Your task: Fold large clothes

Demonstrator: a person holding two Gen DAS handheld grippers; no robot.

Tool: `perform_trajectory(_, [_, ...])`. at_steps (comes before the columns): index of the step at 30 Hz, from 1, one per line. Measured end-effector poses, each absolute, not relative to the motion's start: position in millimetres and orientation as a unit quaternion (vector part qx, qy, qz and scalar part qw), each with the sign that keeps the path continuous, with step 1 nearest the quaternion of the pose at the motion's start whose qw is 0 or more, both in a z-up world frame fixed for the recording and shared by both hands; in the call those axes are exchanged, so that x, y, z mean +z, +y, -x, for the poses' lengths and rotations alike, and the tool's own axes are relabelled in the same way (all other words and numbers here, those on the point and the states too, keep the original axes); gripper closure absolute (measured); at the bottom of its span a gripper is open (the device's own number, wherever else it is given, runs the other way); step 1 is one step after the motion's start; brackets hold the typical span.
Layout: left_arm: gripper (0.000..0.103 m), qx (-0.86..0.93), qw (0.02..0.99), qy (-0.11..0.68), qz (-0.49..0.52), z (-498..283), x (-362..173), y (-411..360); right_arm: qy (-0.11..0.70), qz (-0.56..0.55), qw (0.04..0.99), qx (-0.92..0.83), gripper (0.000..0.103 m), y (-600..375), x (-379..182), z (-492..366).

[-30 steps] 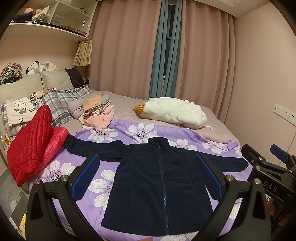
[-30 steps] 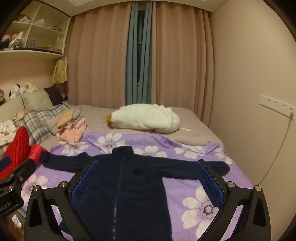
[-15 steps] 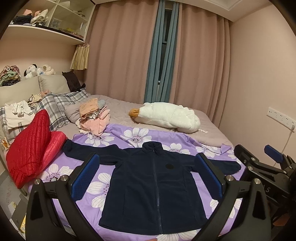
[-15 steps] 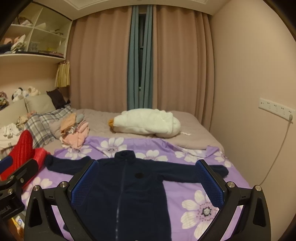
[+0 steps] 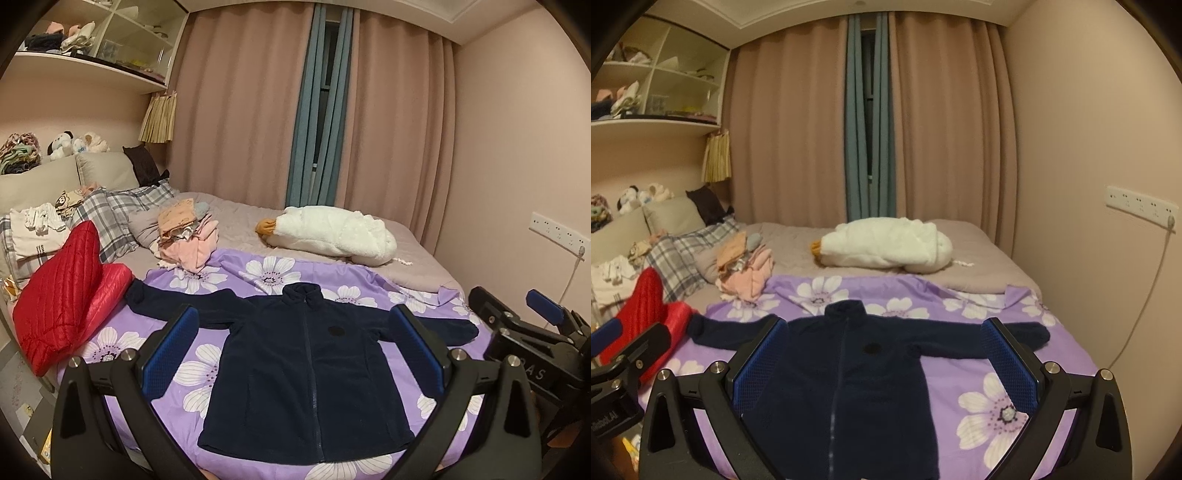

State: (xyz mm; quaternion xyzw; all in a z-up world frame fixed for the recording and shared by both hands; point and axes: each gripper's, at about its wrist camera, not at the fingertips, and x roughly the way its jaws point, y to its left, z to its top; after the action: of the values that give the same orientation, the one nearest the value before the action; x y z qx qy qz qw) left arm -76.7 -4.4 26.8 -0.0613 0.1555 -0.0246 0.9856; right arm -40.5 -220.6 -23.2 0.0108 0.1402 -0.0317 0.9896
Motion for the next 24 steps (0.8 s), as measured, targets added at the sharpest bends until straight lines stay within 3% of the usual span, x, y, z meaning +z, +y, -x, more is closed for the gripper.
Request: perform_trajectory(24, [0.000,-0.021,0.986,0.149,0.071,51,20,8,0.145,0.003,0.989,-0.039,0.000,-213,-28,20])
